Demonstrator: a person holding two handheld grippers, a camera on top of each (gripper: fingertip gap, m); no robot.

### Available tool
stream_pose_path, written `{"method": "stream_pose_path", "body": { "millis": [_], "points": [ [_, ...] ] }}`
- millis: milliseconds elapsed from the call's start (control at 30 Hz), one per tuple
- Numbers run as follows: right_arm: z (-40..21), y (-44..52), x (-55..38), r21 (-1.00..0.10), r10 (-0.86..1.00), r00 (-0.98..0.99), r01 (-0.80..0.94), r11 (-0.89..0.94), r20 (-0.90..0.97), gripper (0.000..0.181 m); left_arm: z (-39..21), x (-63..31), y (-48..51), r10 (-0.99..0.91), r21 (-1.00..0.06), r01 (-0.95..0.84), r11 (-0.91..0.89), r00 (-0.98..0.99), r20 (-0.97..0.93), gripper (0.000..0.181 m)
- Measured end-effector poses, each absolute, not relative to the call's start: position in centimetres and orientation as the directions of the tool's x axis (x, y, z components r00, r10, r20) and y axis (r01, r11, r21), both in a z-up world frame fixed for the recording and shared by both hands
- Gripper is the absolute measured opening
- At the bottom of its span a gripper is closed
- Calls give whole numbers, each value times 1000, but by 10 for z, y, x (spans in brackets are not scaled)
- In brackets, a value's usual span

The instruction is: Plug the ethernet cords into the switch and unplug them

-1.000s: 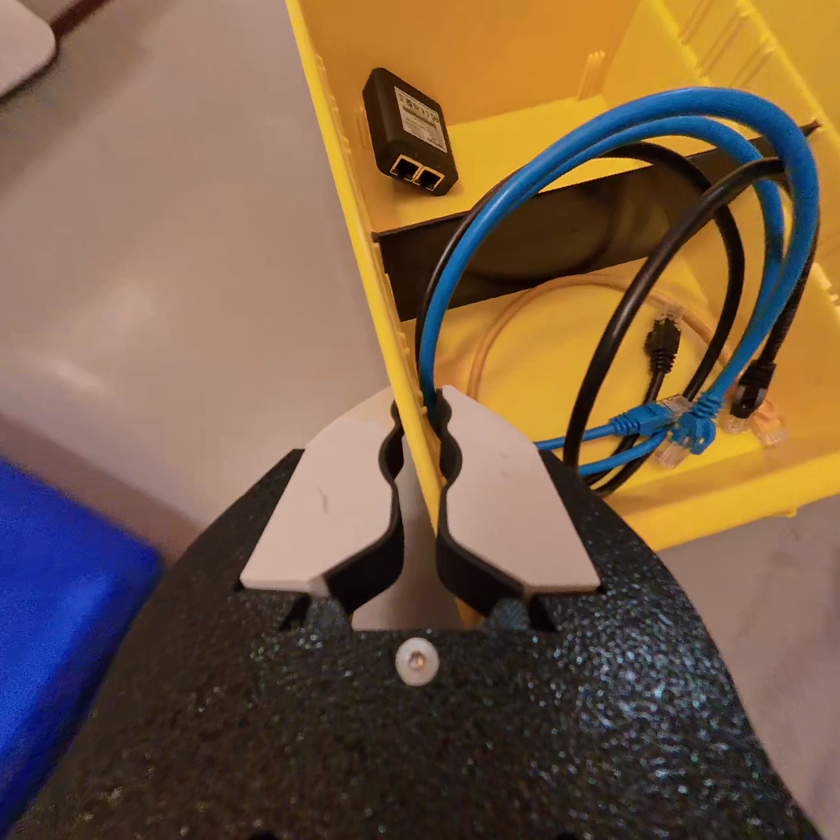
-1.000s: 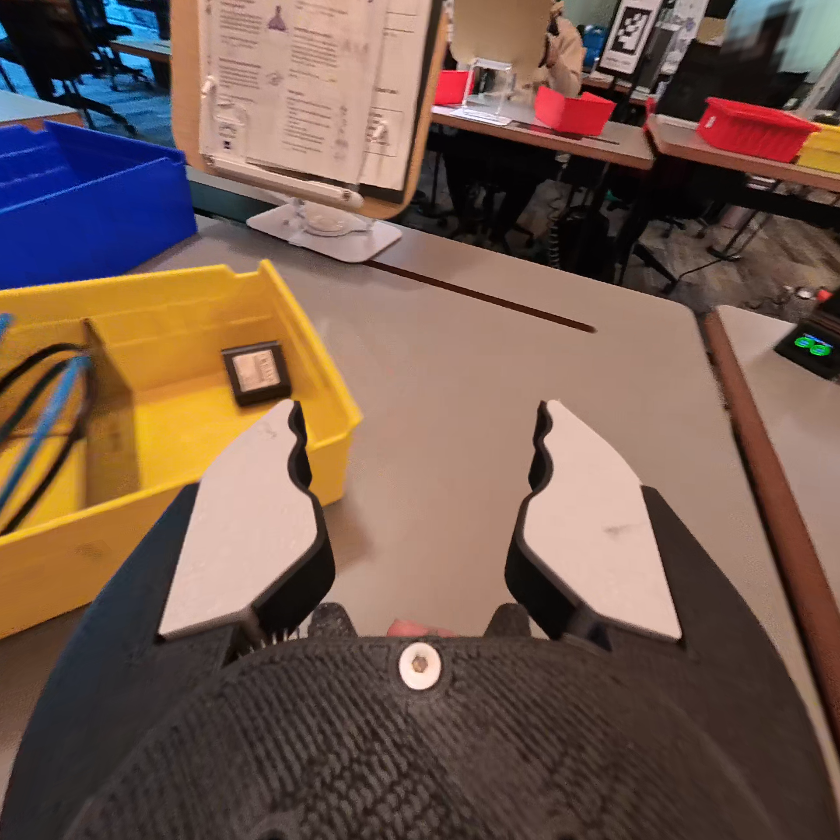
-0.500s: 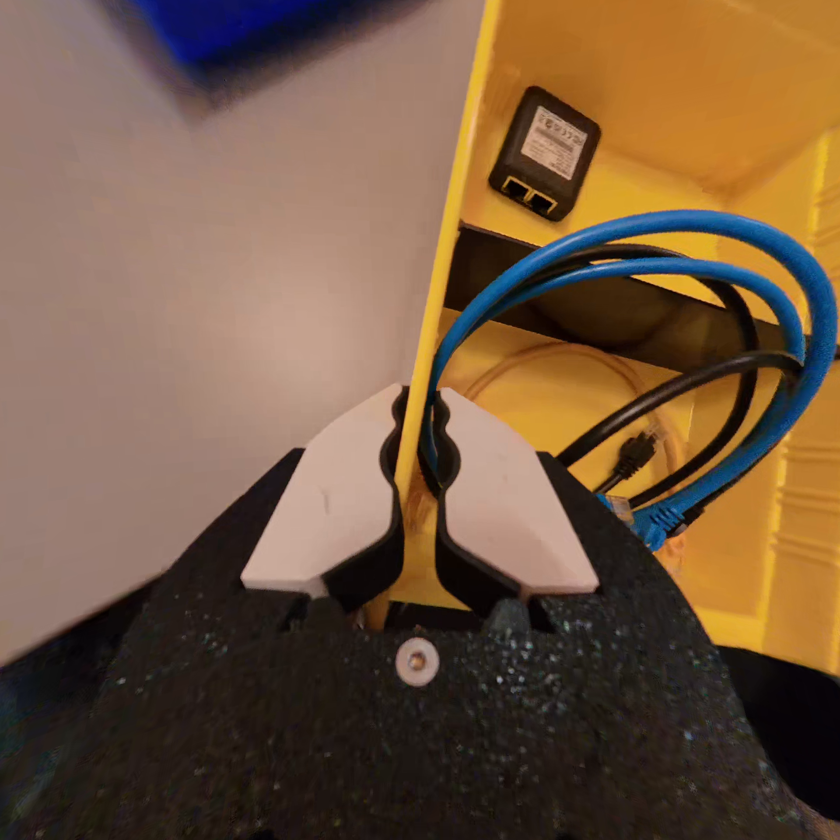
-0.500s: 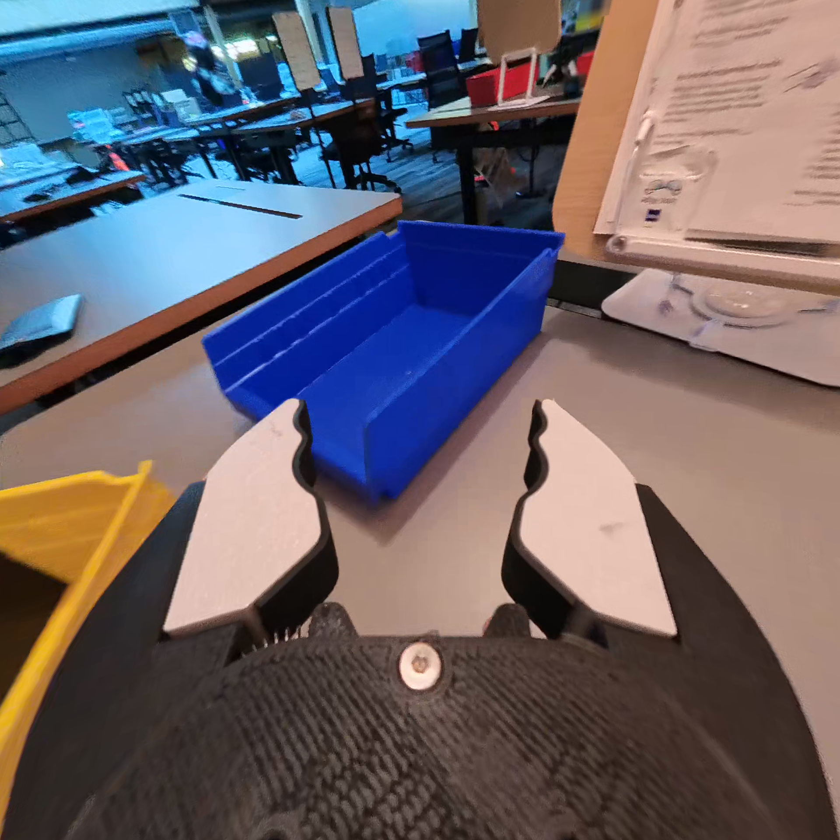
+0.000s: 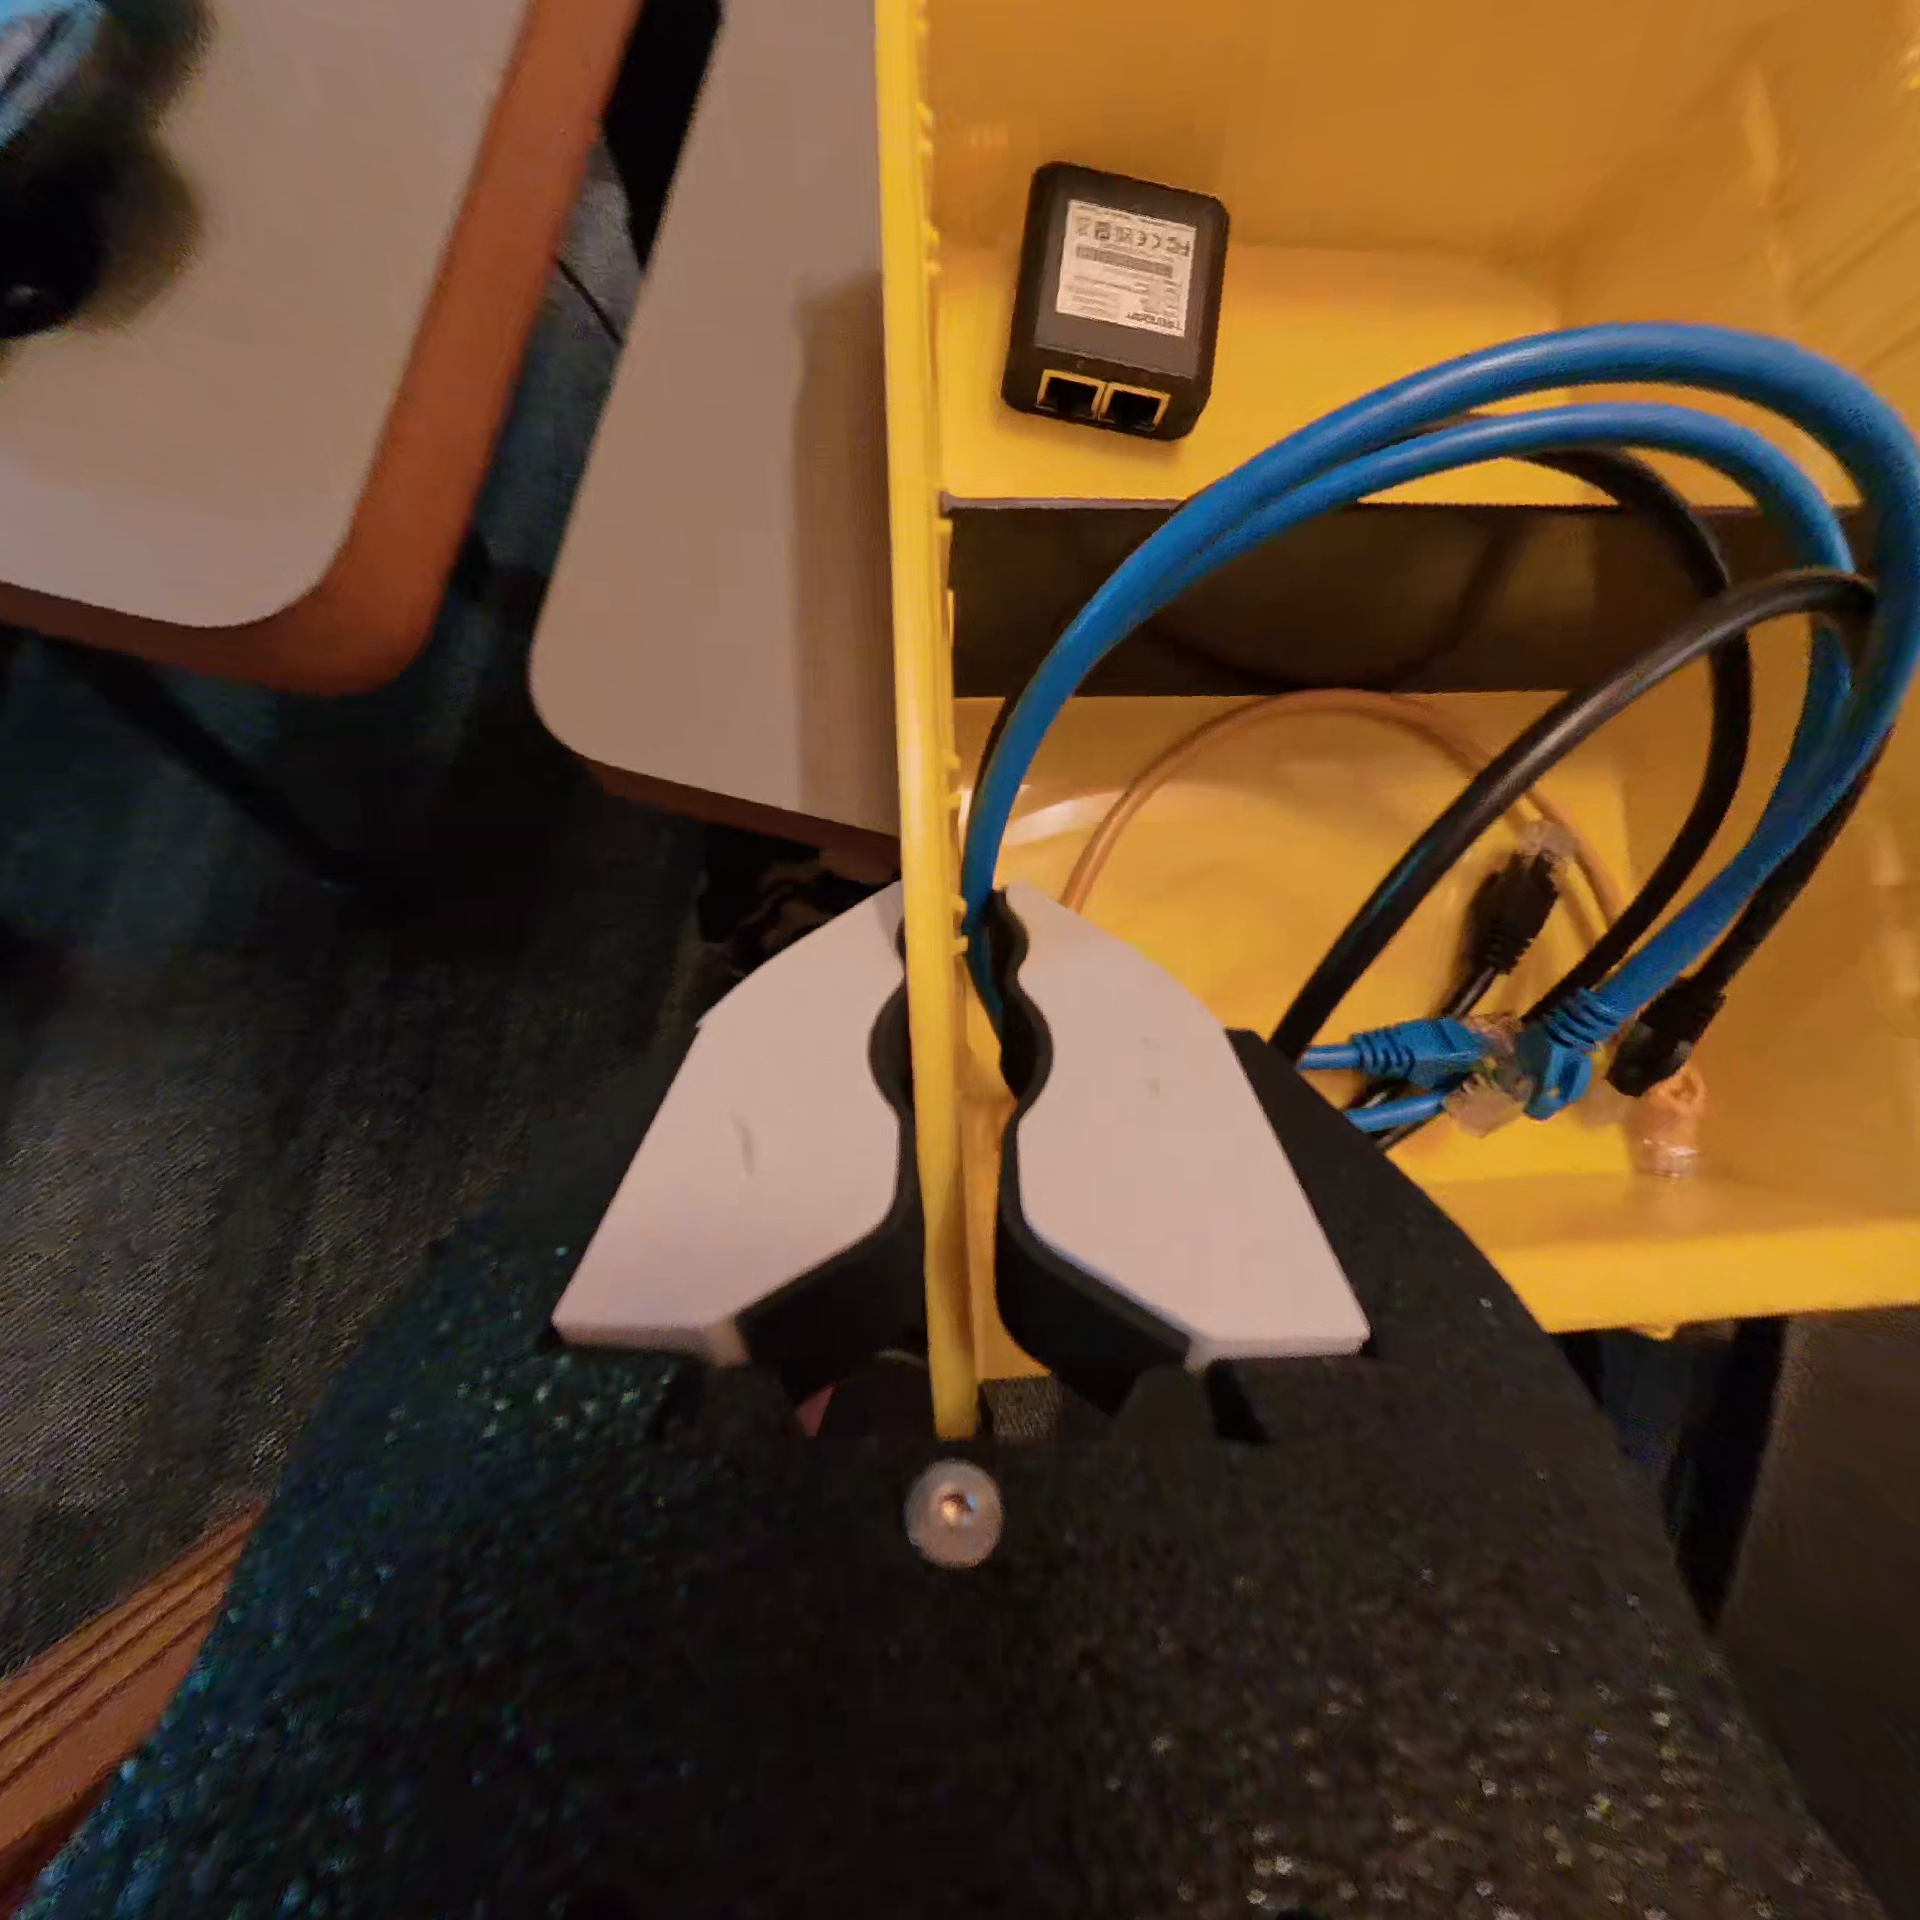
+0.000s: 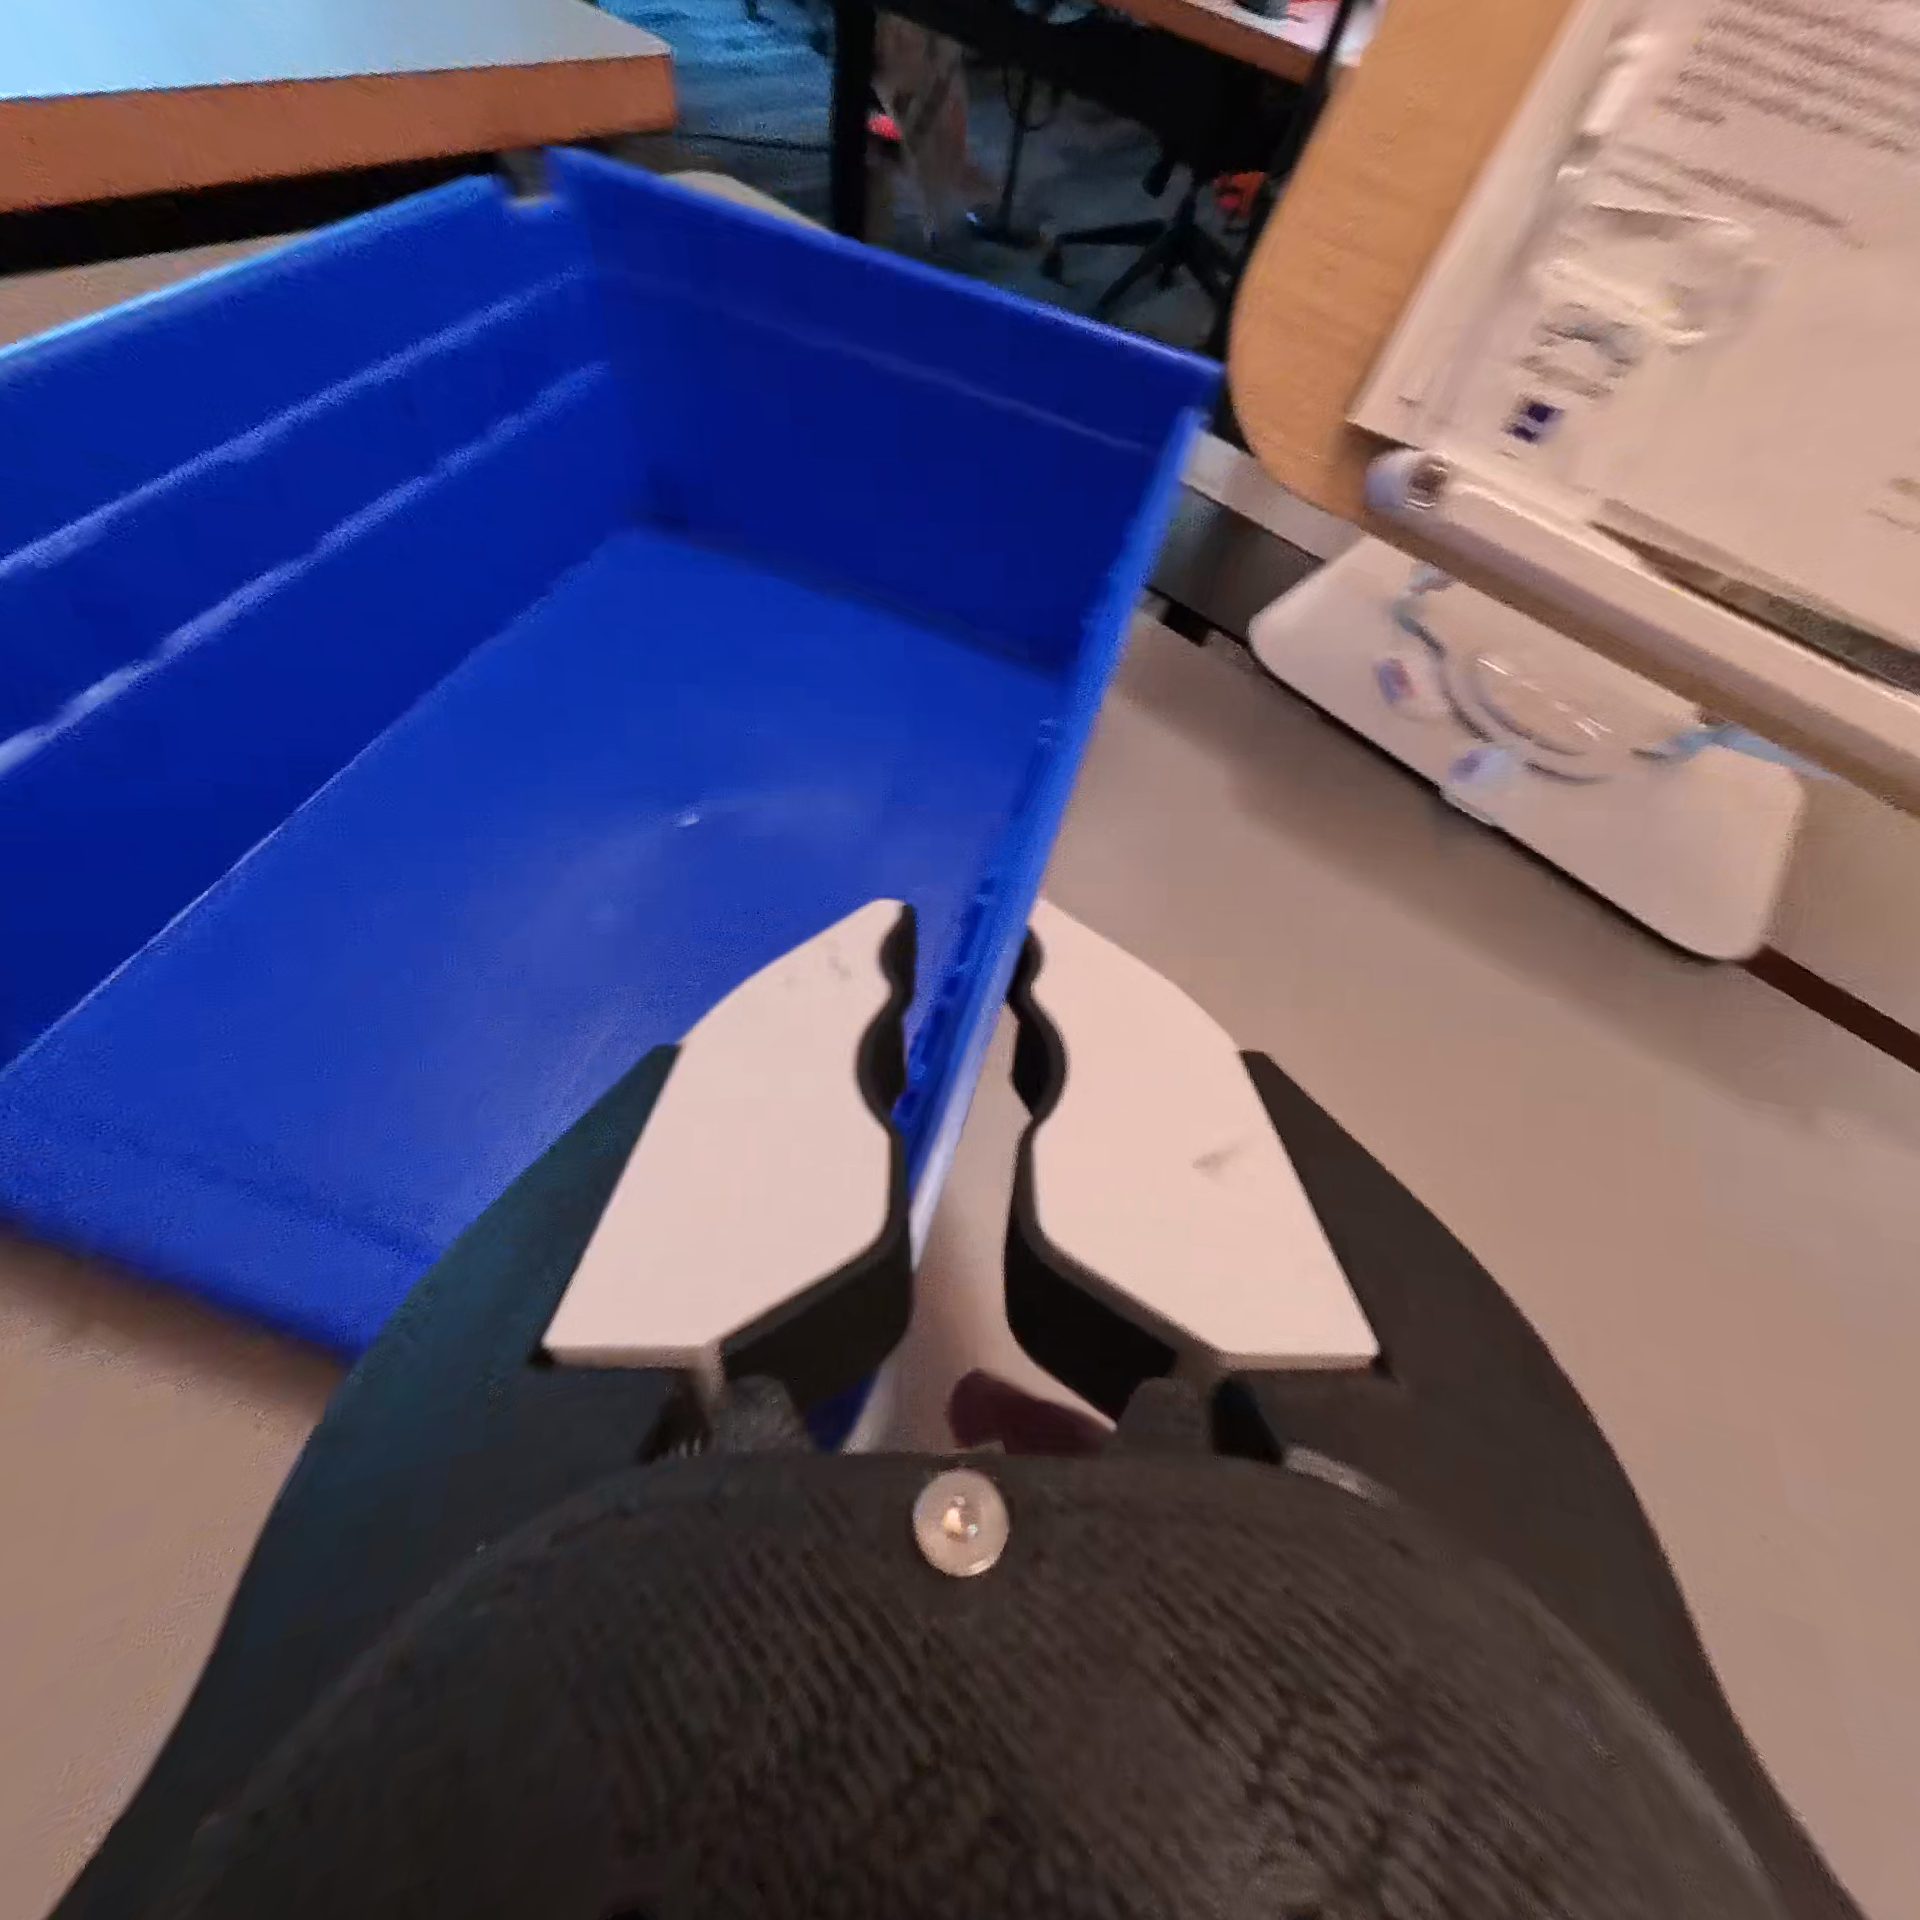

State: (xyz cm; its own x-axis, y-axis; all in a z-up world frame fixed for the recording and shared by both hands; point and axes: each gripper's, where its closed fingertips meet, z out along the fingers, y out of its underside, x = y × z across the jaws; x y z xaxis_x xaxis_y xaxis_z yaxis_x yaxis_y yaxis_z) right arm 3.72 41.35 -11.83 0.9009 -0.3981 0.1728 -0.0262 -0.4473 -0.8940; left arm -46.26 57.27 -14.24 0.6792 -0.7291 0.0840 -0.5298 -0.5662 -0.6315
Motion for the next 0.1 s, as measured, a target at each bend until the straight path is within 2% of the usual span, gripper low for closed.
{"method": "stream_pose_path", "body": {
  "millis": [33,100],
  "points": [
    [-115,400,41,-898,-394,906,-37,-439,155,6,-142,-463,578,-715,-638,-519,-568,695,71,9],
    [-109,373,38,-901,-311,943,-29,-434,119,3,-142,-460,585,-702,-650,-502,-570,709,68,9]
  ]
}}
